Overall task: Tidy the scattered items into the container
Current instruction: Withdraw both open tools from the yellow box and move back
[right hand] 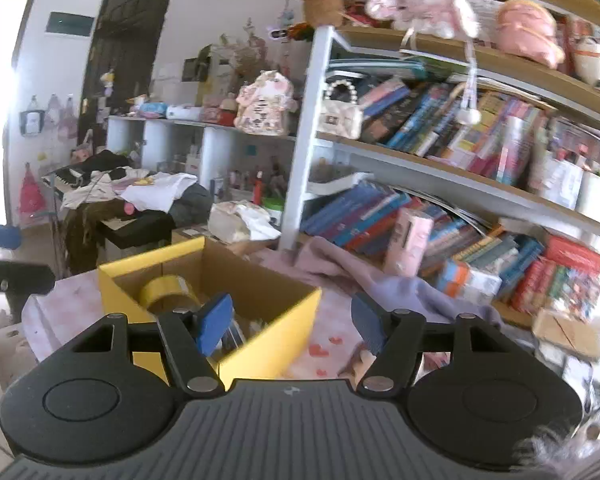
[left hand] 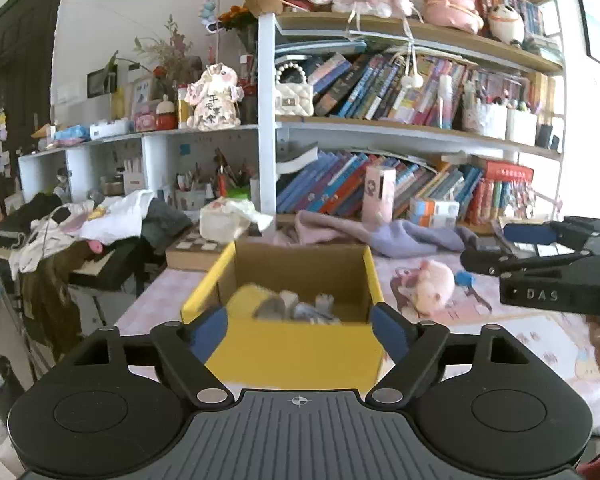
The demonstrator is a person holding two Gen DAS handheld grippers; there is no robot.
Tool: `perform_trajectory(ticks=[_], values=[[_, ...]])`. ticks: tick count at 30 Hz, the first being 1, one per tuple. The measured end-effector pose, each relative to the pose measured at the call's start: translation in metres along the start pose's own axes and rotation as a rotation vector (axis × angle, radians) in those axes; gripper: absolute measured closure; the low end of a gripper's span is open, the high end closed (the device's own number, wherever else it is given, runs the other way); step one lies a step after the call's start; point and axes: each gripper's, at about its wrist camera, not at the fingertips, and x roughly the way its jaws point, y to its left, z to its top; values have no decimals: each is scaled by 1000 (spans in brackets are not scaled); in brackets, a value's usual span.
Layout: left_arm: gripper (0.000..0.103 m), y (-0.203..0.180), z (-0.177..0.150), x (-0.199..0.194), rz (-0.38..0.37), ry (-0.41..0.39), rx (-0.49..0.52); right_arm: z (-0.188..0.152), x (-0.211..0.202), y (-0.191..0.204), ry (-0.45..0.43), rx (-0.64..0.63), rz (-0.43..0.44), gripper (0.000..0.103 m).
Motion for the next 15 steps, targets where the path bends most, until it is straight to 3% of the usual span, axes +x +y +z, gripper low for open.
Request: perform_trajectory(ticks=[3, 10, 15], values=[[19, -11, -16, -12, 1, 9, 4, -19, -24, 4, 12, 21, -42, 32], [15, -30, -34, -21, -6, 32, -17, -62, -58, 7, 114, 71, -136, 32], [15, -46, -44, -14, -79, 87, 5, -78, -76, 1, 154, 112, -191, 27]])
